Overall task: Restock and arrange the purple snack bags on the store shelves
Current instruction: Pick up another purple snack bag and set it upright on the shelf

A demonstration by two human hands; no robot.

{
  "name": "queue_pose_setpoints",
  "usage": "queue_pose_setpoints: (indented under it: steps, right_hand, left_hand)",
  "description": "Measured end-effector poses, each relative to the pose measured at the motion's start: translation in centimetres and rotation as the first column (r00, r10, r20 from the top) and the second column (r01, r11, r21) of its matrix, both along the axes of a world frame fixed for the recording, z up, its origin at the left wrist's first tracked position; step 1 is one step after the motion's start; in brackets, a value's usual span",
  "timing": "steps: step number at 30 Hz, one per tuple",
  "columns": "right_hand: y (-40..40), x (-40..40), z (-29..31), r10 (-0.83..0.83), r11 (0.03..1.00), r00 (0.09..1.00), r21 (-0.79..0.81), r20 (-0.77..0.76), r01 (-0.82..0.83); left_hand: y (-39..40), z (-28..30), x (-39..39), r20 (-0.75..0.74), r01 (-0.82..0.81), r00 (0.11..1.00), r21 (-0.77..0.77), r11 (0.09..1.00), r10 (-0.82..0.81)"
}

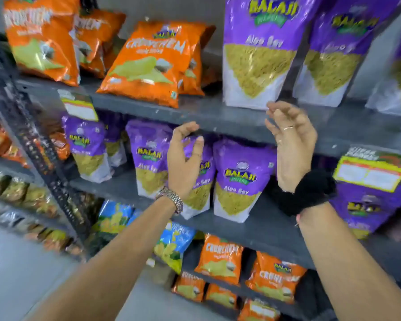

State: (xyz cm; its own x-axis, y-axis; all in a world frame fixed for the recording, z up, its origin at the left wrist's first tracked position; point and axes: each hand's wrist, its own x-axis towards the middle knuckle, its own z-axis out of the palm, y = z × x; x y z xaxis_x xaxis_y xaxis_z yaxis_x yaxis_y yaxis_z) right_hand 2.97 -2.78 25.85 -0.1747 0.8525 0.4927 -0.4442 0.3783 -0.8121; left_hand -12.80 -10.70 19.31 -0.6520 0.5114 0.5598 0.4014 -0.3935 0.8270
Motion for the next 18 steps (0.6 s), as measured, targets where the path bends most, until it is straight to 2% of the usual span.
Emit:
queue_pose_setpoints:
  steps: [4, 8, 11, 14, 18]
  right_hand:
    - [-2.1, -3.0, -7.0, 0.062, 0.986, 0.996, -0.158, 0.059, -0.052]
    - [-1.1, -7.3, -15.0, 0.112, 0.925, 0.95, -0.379, 0.291, 0.007]
    - [0.0, -9.7, -19.7, 0.087, 0.871, 0.905, -0.472, 0.416, 0.133]
    - [1.1, -10.9, -21.8, 0.041, 0.833, 0.862, -0.494, 0.505, 0.25]
    - [2.6, -12.8, -23.6, 0.14, 0.787, 0.807, -0.559, 0.574, 0.262]
  left_hand:
    - [-1.8, -6.9, -2.1, 0.096, -0.057, 0.992, -0.199, 0.978, 0.077]
    - [-2.1, -12.0, -4.7, 0.137, -0.061, 0.983, -0.388, 0.92, 0.123]
    - [-1.0, -15.2, -6.9, 0.177, 0.033, 0.982, -0.51, 0.86, 0.066]
    - [0.1, -17.3, -8.3, 0.269, 0.224, 0.961, -0.605, 0.764, -0.068]
    - [2.0, -19.8, -10.0, 0.309, 0.347, 0.934, -0.659, 0.667, -0.181]
